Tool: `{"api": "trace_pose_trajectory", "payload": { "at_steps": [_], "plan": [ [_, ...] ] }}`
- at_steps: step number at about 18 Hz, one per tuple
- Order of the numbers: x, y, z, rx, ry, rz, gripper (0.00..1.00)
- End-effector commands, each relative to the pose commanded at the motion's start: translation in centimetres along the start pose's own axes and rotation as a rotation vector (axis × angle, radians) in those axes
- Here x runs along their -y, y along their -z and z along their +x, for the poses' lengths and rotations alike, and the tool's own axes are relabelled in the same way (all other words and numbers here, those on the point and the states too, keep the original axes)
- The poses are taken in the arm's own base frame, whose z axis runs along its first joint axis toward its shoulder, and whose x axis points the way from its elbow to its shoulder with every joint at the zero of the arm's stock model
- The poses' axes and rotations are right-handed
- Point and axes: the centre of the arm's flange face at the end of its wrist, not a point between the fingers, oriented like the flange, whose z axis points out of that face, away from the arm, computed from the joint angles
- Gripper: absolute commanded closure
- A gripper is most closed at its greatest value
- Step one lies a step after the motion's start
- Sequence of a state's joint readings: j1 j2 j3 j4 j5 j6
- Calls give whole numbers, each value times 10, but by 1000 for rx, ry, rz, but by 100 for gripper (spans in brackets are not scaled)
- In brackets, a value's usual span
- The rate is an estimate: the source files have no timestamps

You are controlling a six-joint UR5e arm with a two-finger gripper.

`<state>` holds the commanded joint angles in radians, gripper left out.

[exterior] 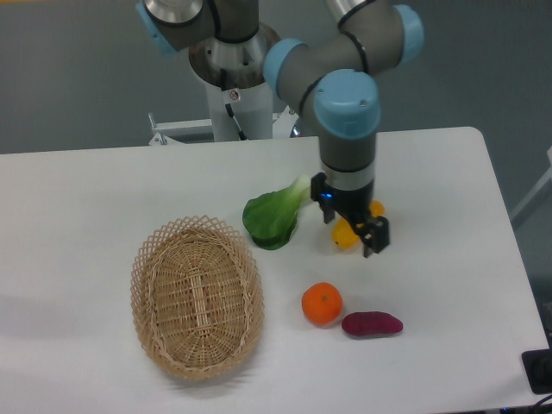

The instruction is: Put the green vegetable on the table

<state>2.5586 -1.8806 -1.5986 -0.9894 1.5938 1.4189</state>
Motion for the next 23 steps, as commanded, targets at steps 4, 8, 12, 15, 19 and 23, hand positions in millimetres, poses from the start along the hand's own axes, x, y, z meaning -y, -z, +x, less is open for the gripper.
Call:
{"api": "trace_pose_trajectory", "payload": {
  "at_steps": [4, 8, 12, 15, 19, 23],
  "plan": [
    [-18, -8, -27, 1, 28, -10, 0],
    [-31, -14, -58, -56, 43, -26, 0],
    [-49, -19, -81, -82, 72, -18, 0],
    [-47, -29, -81, -96, 70, -7, 0],
    [-48, -30, -81, -99, 73, -7, 0],
    [-48, -32, -81, -100, 73, -7, 0]
  ]
}}
